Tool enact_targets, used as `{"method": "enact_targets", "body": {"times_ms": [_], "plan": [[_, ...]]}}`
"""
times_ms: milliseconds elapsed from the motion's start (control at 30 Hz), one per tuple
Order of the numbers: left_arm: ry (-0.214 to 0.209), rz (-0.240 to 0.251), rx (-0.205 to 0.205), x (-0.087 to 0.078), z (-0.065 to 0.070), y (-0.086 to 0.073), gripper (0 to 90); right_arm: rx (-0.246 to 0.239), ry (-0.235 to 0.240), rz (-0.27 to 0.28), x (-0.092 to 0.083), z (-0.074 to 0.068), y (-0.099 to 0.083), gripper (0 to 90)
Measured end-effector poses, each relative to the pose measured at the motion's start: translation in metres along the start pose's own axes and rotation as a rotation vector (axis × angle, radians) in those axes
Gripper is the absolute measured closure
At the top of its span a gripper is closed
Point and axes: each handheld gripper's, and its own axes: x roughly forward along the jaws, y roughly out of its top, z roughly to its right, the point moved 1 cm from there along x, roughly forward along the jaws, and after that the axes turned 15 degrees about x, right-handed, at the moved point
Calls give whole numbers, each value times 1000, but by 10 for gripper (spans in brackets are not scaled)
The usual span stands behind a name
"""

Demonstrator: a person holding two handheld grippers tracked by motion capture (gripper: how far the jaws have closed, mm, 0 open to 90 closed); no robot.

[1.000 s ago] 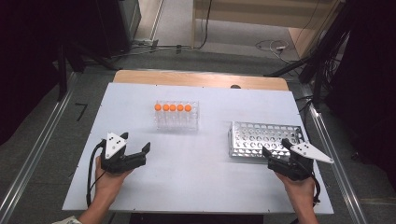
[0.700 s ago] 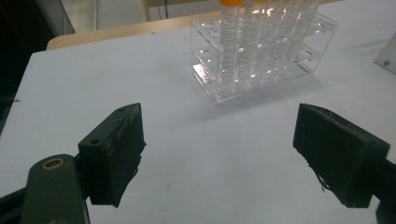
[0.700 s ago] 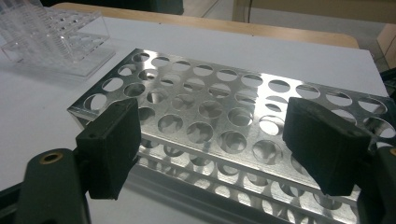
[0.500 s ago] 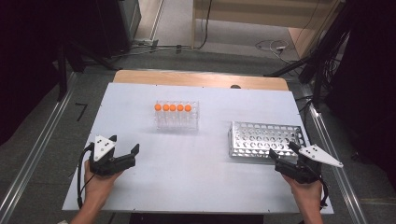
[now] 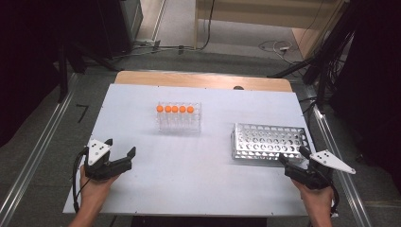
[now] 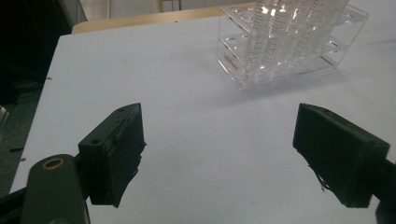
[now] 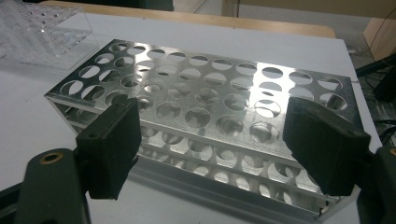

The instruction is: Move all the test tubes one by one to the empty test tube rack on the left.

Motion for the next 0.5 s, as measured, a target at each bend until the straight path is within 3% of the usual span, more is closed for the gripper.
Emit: {"method": "enact_targets", "body": {"times_ms": [500], "plan": [[7, -6, -13, -7, -6, -7, 173, 7, -24, -3, -7, 10, -4, 179]]}}
